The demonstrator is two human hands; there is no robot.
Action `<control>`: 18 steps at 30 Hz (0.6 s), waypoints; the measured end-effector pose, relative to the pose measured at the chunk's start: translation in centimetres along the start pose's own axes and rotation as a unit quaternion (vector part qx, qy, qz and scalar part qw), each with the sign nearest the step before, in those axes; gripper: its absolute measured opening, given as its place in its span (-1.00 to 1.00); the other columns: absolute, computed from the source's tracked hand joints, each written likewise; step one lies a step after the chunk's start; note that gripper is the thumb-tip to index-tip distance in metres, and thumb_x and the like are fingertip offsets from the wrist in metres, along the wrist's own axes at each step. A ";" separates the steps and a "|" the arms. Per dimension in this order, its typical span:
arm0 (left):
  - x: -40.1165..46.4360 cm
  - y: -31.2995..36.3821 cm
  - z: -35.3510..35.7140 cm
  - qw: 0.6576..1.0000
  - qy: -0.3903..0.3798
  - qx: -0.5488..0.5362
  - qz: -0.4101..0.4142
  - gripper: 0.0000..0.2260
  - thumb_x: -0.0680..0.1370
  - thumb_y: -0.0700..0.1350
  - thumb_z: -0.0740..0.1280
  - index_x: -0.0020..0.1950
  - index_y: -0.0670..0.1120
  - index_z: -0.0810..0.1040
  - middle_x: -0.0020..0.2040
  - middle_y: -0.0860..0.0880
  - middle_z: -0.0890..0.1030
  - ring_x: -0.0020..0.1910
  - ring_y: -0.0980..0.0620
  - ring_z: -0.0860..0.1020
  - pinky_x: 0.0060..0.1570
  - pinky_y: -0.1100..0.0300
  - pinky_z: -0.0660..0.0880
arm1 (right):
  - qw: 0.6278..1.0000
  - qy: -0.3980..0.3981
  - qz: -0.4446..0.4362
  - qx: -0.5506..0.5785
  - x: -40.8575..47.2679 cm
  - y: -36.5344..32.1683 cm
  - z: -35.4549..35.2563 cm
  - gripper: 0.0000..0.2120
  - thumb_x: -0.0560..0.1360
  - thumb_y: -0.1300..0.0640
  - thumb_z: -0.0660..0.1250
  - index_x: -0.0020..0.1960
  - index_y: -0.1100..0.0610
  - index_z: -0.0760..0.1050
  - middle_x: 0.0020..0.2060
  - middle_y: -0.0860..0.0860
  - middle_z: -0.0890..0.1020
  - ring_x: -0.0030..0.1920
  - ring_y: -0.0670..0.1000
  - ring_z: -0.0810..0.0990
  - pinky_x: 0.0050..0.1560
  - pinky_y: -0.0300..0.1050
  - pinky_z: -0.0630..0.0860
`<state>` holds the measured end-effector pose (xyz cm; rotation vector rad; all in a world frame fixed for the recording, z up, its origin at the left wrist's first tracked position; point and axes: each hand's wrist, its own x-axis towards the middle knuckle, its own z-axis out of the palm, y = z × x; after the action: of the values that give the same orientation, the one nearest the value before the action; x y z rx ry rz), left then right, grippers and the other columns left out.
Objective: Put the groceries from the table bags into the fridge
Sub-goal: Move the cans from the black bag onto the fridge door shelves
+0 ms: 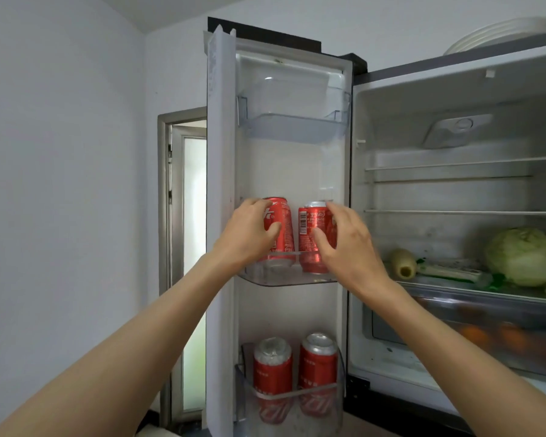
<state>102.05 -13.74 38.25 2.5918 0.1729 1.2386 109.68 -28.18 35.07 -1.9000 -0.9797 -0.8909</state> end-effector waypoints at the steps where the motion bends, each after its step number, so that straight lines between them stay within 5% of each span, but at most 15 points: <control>1: -0.6 0.0 -0.5 1.000 0.006 0.006 0.018 -0.61 0.56 -0.08 0.25 0.38 -0.13 0.36 0.33 -0.12 0.43 0.29 -0.04 0.41 0.24 0.20 0.31 | 1.000 0.002 -0.019 -0.016 -0.2 -0.5 0.0 -0.51 0.55 0.02 0.22 0.43 0.14 0.23 0.35 0.09 0.38 0.36 0.05 0.34 0.41 0.03 0.26; 5: -4.0 -0.6 -3.9 0.993 0.024 0.064 0.097 -0.56 0.57 -0.03 0.22 0.44 -0.07 0.27 0.47 -0.09 0.25 0.42 -0.03 0.27 0.35 0.16 0.22 | 0.996 0.000 -0.065 -0.066 -1.4 -3.7 0.7 -0.46 0.54 0.00 0.24 0.45 0.14 0.22 0.39 0.11 0.36 0.41 0.09 0.29 0.45 0.13 0.18; 9: -8.7 -3.7 -9.3 0.975 0.072 0.169 0.129 -0.56 0.57 0.01 0.18 0.42 -0.13 0.31 0.42 -0.17 0.34 0.40 -0.14 0.32 0.34 0.01 0.28 | 0.993 -0.010 -0.102 -0.062 -3.3 -9.1 3.0 -0.46 0.53 0.02 0.24 0.45 0.14 0.21 0.41 0.11 0.33 0.43 0.09 0.26 0.46 0.15 0.11; 14: -17.6 -9.0 -17.1 0.957 0.049 0.283 0.046 -0.52 0.56 0.07 0.11 0.44 -0.08 0.26 0.44 -0.15 0.32 0.43 -0.15 0.27 0.38 -0.14 0.24 | 0.989 -0.046 -0.139 -0.011 -8.5 -18.2 7.4 -0.47 0.52 -0.02 0.20 0.43 0.16 0.27 0.36 0.18 0.40 0.38 0.19 0.35 0.39 0.28 0.21; 18: -26.6 -13.7 -23.0 0.939 -0.009 0.344 -0.024 -0.52 0.55 0.07 0.02 0.40 -0.11 0.33 0.38 -0.17 0.41 0.39 -0.19 0.35 0.30 -0.20 0.31 | 0.981 -0.099 -0.159 0.039 -14.8 -25.9 11.4 -0.47 0.54 -0.05 0.17 0.45 0.14 0.24 0.39 0.16 0.36 0.41 0.16 0.32 0.42 0.21 0.10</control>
<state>67.52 -2.26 28.29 3.1368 0.7905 1.3080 83.11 -12.87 26.28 -1.8190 -1.4488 -0.8373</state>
